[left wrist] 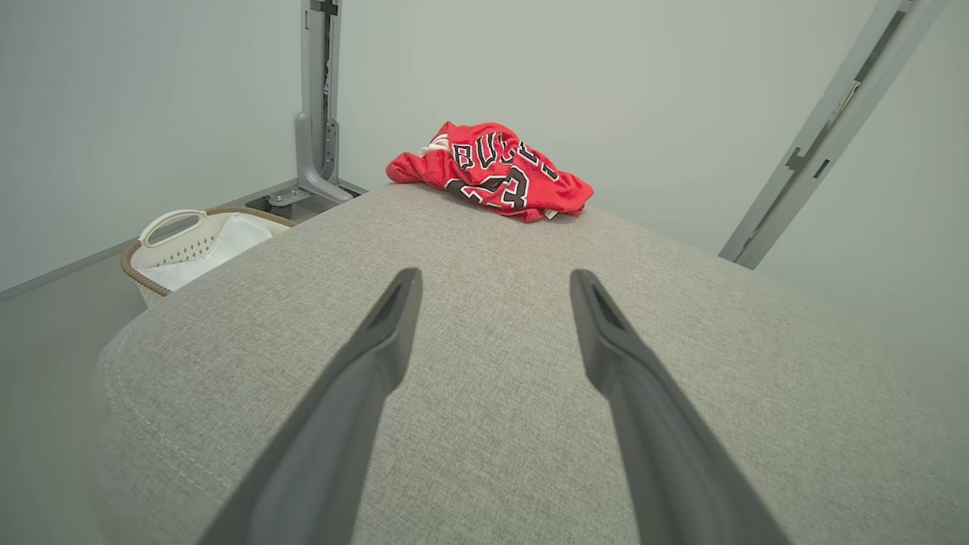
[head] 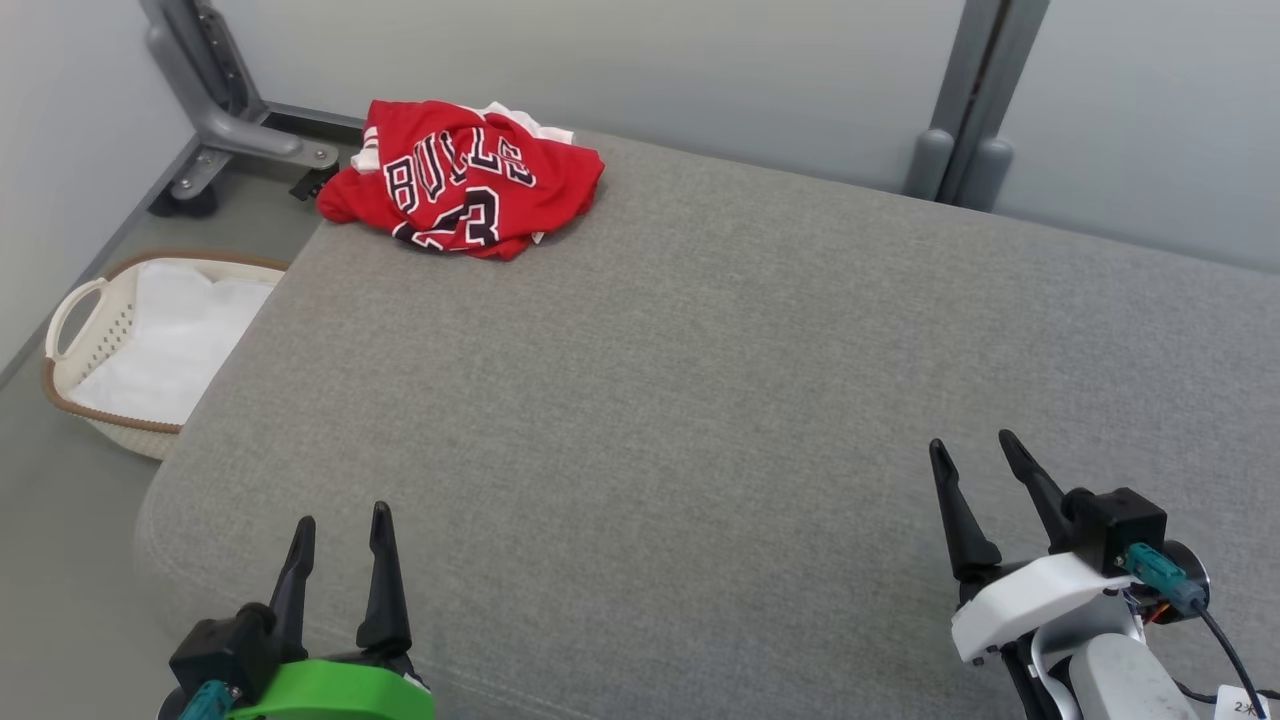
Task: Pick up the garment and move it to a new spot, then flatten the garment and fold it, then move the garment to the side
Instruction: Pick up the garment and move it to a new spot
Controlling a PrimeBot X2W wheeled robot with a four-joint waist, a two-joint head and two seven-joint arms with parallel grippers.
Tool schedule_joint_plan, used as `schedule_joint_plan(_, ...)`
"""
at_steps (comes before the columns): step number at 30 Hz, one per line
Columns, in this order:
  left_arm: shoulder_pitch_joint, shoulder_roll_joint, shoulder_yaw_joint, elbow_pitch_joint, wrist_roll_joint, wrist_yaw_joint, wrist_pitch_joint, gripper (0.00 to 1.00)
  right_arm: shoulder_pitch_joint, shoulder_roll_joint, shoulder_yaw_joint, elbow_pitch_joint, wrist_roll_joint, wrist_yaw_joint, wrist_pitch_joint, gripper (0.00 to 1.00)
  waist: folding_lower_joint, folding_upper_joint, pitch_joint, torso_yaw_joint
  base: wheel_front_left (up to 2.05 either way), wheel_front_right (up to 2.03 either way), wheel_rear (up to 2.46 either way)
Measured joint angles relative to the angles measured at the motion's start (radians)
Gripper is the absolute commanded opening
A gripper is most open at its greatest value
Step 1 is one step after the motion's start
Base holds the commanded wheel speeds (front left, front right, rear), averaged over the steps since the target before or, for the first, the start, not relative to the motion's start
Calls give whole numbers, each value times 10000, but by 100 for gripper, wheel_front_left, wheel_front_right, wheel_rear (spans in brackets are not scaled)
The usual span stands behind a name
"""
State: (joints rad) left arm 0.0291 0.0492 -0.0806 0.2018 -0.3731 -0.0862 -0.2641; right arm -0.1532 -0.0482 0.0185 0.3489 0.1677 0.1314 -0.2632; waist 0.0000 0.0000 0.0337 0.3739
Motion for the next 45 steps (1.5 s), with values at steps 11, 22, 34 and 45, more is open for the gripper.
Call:
schedule_joint_plan(11, 29, -2, 10, -194, 36, 105, 0, 100, -12, 2, 4, -104, -176, 0, 0, 100, 0, 0, 151, 178, 0, 0, 0)
schedule_joint_plan(22, -3347, 1724, 665, -1131, 782, -205, 261, 100, -615, 0, -286, -644, -769, 0, 0, 100, 0, 0, 781, -481, 0, 0, 0)
schedule_joint_plan(34, -7689, 3990, 756, 1099, 305, -387, 1870, 100, -1551, -2, -36, -1074, -1482, 0, 19, 100, 0, 1, 2125, -1497, 0, 0, 0)
schedule_joint_plan(45, -9878, 4299, 437, 4165, -399, -428, 2203, 100, -2288, -8, 79, -2690, -1891, 0, 433, 100, 0, 0, 4093, -2419, 0, 0, 0)
